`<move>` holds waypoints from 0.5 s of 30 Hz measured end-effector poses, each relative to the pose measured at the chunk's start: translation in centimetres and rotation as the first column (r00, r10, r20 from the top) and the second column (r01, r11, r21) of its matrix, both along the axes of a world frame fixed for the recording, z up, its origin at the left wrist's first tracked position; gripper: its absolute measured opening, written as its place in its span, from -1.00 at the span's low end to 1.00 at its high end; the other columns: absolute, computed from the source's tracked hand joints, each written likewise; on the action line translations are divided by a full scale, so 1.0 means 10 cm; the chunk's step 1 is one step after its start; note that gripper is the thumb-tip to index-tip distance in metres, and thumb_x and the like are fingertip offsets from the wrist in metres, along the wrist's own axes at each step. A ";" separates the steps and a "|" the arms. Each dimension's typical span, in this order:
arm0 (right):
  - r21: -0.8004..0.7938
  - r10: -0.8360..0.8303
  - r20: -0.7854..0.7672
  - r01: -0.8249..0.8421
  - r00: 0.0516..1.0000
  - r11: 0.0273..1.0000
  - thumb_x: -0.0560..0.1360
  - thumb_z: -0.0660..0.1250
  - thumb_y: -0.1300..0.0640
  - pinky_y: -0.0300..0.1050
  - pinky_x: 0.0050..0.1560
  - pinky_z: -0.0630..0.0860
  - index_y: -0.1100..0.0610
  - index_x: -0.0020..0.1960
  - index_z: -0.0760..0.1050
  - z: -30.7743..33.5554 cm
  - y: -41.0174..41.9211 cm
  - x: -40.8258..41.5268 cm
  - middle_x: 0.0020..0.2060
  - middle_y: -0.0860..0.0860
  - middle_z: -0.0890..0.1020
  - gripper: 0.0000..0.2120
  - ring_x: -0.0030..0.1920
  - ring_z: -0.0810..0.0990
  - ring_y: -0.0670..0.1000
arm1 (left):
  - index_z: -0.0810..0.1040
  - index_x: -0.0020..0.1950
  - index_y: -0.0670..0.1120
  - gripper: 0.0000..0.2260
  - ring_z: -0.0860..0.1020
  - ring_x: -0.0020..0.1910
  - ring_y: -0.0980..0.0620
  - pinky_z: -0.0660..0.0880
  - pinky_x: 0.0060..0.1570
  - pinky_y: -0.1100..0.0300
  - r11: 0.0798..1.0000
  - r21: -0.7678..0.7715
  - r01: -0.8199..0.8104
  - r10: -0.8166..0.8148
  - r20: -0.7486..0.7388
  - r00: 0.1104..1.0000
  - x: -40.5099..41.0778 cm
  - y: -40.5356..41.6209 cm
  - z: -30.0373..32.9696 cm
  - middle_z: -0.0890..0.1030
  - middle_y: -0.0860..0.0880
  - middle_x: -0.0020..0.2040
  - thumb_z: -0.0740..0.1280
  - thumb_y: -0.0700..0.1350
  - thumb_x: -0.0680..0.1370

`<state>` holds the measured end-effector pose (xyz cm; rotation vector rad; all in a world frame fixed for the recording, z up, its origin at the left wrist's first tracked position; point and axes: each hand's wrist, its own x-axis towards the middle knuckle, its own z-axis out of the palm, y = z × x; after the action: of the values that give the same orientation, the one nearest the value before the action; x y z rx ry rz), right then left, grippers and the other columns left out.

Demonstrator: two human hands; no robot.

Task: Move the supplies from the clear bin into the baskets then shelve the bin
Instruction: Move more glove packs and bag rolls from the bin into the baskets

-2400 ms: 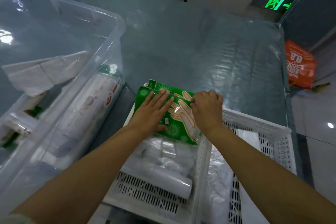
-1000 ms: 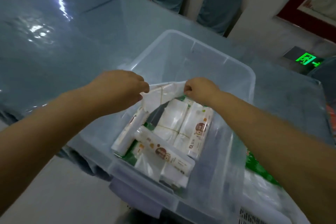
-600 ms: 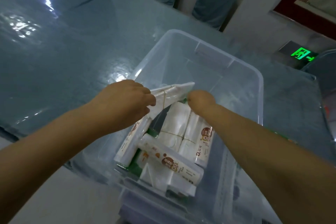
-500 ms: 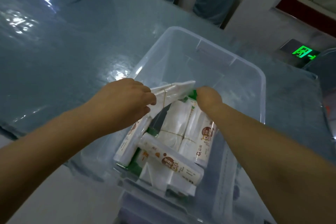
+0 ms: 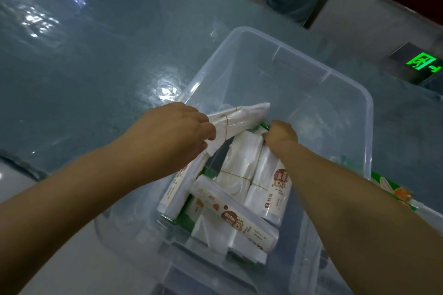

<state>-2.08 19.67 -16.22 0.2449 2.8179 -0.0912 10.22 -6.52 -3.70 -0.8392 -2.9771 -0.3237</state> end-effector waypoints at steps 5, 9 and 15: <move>-0.033 -0.053 -0.035 0.051 0.998 0.998 0.42 0.37 0.08 -0.09 -0.04 0.49 0.19 0.03 0.56 0.26 0.02 0.01 0.02 0.16 0.62 -0.75 0.05 0.58 0.18 | 0.50 0.22 0.08 -0.75 0.53 0.10 0.07 0.40 0.12 0.19 1.000 -0.018 0.014 -0.015 -0.006 1.000 0.01 0.00 0.03 0.59 0.10 0.14 0.18 0.01 0.57; -0.005 -0.021 -0.084 0.021 0.996 1.000 0.36 0.40 0.07 -0.16 -0.16 0.45 0.13 -0.05 0.57 0.72 0.05 0.05 -0.05 0.09 0.63 -0.79 -0.02 0.60 0.12 | 0.51 0.21 0.09 -0.76 0.51 0.12 0.08 0.37 0.06 0.24 0.998 -0.051 0.020 -0.020 -0.005 1.000 0.04 0.03 0.08 0.58 0.11 0.15 0.20 0.01 0.56; -0.029 0.019 -0.329 -0.030 0.944 0.999 0.30 0.46 0.00 -0.15 -0.26 0.39 0.10 -0.35 0.49 1.59 0.27 0.33 -0.28 0.08 0.59 -0.78 -0.15 0.60 0.13 | 0.51 0.14 0.15 -0.79 0.53 0.02 0.11 0.32 -0.18 0.29 0.996 -0.094 -0.002 0.007 0.044 0.999 0.06 0.17 0.24 0.60 0.16 0.07 0.22 0.07 0.53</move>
<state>1.18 22.35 -0.29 0.2030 3.1477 -0.1906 10.80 -4.83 -1.32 -0.8444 -3.0558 -0.2061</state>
